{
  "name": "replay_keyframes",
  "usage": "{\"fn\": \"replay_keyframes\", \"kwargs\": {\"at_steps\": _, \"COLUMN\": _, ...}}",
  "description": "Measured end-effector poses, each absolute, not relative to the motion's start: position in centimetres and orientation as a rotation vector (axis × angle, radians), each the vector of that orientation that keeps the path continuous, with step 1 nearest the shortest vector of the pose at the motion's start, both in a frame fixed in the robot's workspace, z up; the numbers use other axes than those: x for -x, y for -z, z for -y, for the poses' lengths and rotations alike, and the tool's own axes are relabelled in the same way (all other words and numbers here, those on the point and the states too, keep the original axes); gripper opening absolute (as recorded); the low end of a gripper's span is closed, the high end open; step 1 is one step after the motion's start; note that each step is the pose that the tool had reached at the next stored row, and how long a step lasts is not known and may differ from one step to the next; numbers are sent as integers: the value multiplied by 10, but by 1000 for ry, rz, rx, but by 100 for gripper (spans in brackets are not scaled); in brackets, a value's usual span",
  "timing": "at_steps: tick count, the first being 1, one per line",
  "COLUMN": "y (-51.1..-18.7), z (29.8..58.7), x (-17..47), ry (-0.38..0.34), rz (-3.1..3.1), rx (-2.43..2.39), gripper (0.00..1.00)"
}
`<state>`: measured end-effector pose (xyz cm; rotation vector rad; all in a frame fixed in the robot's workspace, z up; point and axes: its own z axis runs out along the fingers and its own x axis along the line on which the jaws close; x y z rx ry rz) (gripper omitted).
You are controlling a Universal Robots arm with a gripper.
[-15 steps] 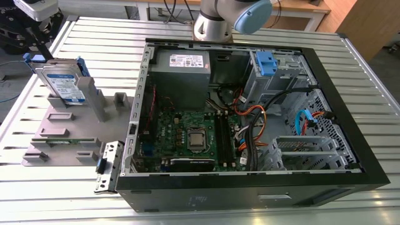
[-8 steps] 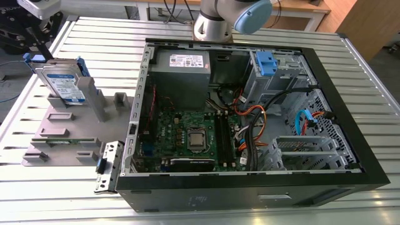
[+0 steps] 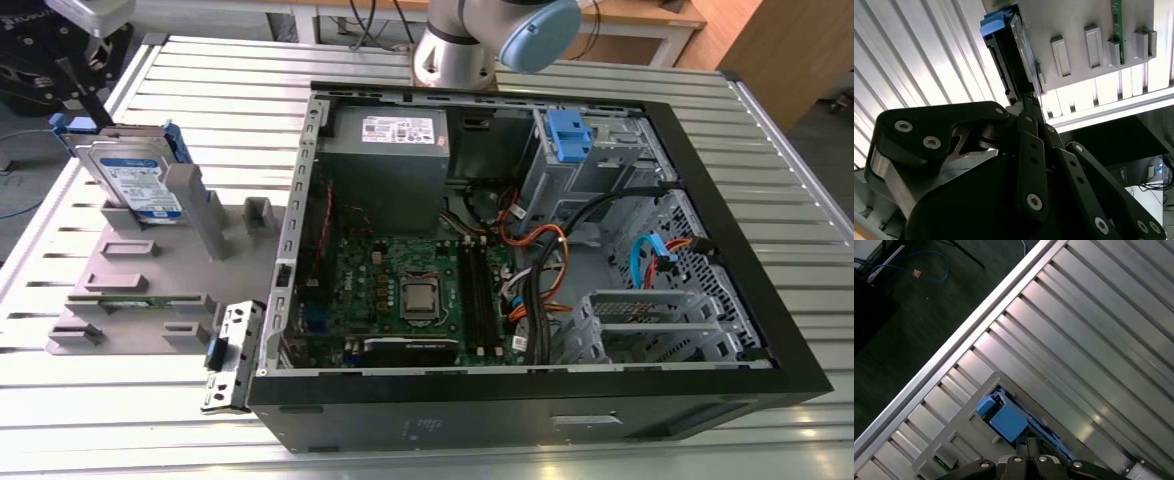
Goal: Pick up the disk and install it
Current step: 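Pick up the disk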
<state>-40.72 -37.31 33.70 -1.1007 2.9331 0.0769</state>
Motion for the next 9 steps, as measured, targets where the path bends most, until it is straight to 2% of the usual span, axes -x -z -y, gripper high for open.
{"fn": "replay_keyframes", "kwargs": {"at_steps": 9, "y": -337, "z": 373, "x": 407, "ry": -77, "rz": -2922, "rx": 1132, "gripper": 11}}
